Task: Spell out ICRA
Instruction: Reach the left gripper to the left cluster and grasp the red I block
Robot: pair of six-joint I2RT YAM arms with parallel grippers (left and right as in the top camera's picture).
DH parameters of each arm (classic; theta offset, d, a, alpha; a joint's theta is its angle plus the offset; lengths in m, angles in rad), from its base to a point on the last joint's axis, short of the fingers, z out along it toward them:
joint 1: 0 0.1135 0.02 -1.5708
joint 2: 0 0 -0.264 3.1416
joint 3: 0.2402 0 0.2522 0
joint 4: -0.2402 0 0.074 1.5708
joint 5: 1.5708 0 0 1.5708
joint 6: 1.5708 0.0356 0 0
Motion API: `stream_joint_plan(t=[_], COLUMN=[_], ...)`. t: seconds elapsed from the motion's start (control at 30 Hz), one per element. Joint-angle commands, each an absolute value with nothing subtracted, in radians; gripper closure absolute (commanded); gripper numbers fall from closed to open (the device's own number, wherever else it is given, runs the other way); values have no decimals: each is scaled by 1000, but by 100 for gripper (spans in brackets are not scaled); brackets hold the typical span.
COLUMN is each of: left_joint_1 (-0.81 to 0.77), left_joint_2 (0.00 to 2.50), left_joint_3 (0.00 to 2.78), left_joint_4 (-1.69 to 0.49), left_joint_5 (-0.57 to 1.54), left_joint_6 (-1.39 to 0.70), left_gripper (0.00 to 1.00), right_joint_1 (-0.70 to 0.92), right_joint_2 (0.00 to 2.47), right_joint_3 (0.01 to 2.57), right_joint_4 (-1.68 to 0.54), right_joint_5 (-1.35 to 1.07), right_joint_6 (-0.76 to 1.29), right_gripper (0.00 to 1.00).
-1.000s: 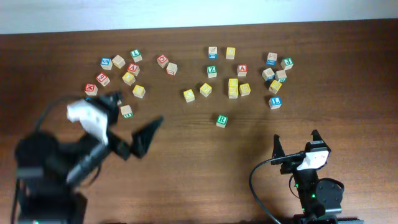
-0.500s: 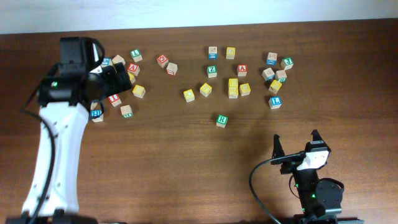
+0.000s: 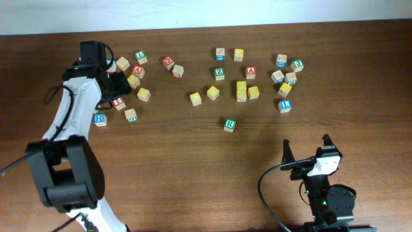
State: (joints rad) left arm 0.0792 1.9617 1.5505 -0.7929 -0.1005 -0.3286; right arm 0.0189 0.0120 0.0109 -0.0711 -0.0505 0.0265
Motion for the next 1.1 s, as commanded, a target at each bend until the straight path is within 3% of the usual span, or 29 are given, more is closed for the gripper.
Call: stream_joint_plan(t=[0.0,0.07,0.13,0.43,0.63,0.77,1.07], left_joint_1=[81,81,82,84,115,121,121], left_joint_2=[2032,2060,2075,2149,2149,2149,2190], left_joint_3=[1566,1566,1566,1566,1565,1563,1562], left_joint_4=[-777,-768,-759,-715,-693,-696,-696], left_joint_5=[-75,-75,-76,-75,-75,-63,-37], left_joint_6=[-275,-275,-275,-275,-275,-275,-275], left_gripper=[10,14,26,25,44,43,55], right_joint_1=[13,13,13,13,13,13,13], right_joint_2=[6,6,6,6,6,6,6], right_joint_3=[6,6,6,6,6,6,6], right_joint_4=[-75,-75,-75,-75,-75,-75,-75], right_joint_5=[-56,-56,-56,-56,-56,-56,-56], right_joint_6=[35,35,35,35,35,35,35], right_gripper=[2,2,2,2,2,2,2])
